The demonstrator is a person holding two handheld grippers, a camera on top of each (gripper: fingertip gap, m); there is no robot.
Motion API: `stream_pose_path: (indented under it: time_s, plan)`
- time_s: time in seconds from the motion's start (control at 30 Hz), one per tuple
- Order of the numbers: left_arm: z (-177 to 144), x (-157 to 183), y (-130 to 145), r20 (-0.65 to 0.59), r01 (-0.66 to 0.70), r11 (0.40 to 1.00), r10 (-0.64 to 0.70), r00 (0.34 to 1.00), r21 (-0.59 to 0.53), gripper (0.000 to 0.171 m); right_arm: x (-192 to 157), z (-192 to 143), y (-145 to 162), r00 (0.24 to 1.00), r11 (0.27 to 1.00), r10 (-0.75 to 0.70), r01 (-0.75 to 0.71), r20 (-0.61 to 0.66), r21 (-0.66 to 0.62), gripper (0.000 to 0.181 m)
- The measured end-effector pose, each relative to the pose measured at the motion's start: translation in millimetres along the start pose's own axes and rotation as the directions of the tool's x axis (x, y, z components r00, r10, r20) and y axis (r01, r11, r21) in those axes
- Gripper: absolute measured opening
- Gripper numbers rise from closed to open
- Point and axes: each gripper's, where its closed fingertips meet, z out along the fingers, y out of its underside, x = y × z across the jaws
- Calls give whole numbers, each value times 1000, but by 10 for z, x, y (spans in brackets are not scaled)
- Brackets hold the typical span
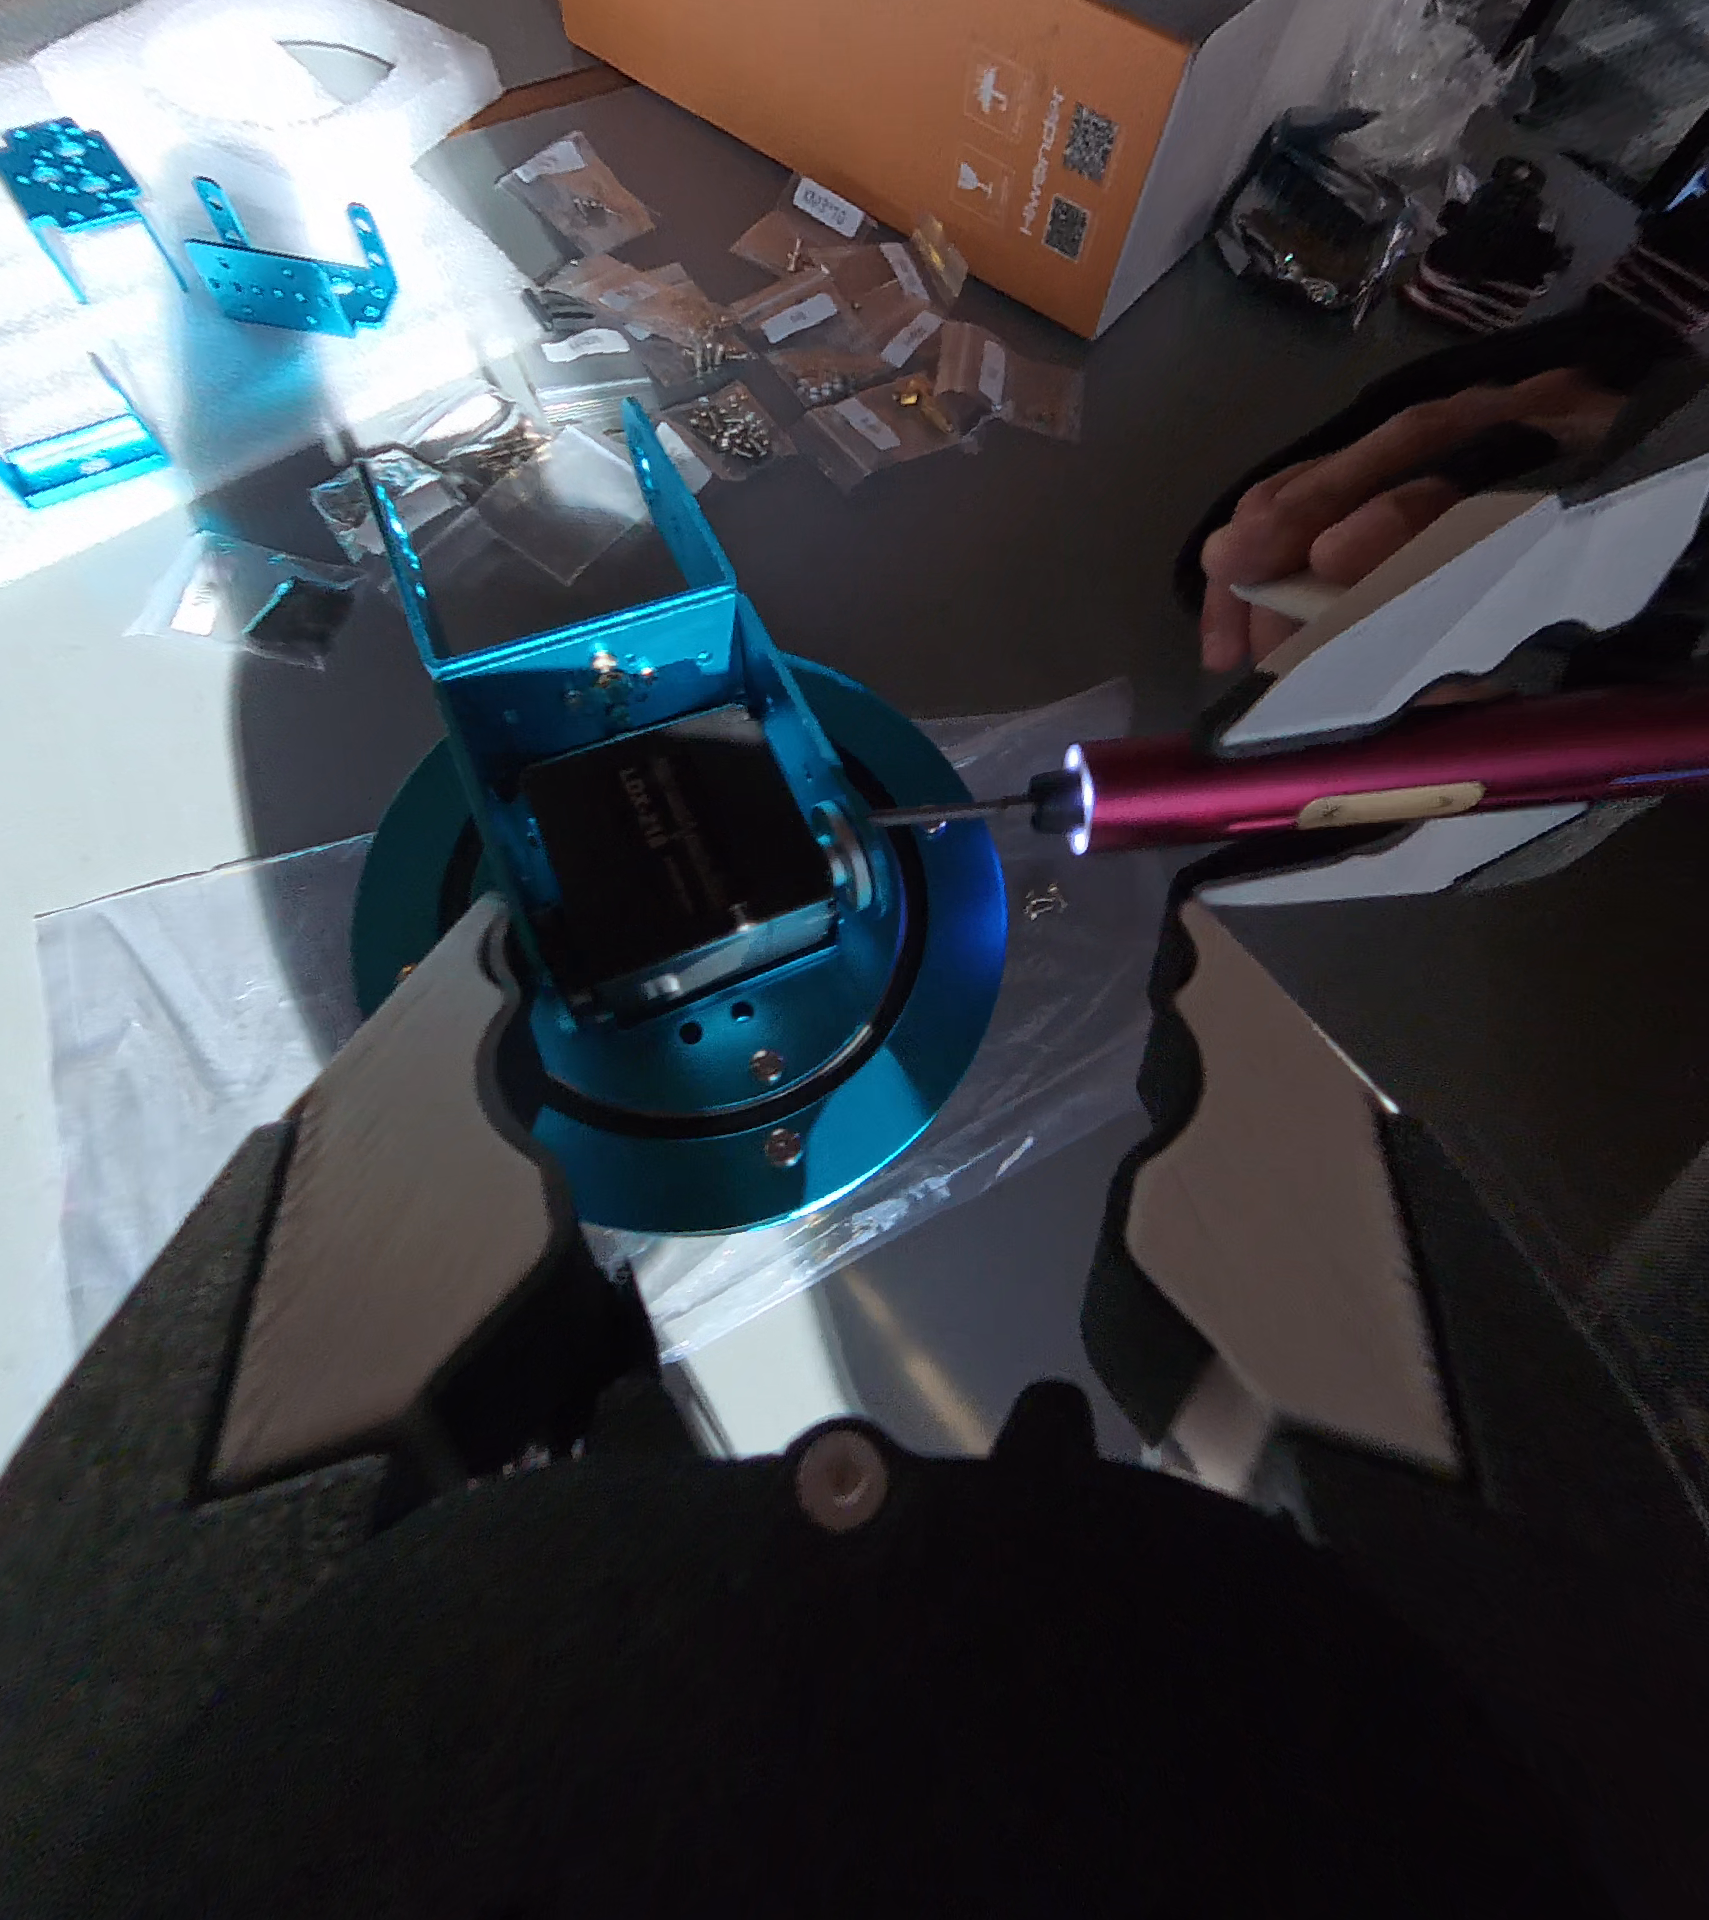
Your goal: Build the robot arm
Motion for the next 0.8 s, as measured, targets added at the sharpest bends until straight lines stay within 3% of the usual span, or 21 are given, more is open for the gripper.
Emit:
stream_pose_path:
  time_s: [0.03, 0.1, 0.43, 0.67, 0.8]
  plan:
    - [-7, -65, 19, 31, -29, 1000, 29, 999, -6, 105, 31, -15, 33, 1000, 1000, -26, 26, -8, -7, 23]
    - [-15, -153, 33, 66, -64, 998, 64, 996, -9, 91, 67, -30, 113, 997, 997, -77, 77, -9, -16, 21]
    - [-14, -163, 63, 49, -129, 992, 128, 991, 13, 91, 96, -36, 185, 996, 995, -83, 81, 30, 51, 21]
    - [-21, -152, 70, 0, -162, 985, 163, 987, 58, 91, 61, -45, 206, 948, 945, -319, 317, 13, 86, 20]
    - [-31, -160, 80, -21, -184, 979, 186, 982, 82, 91, 53, -30, 197, 957, 955, -290, 290, 1, 63, 20]
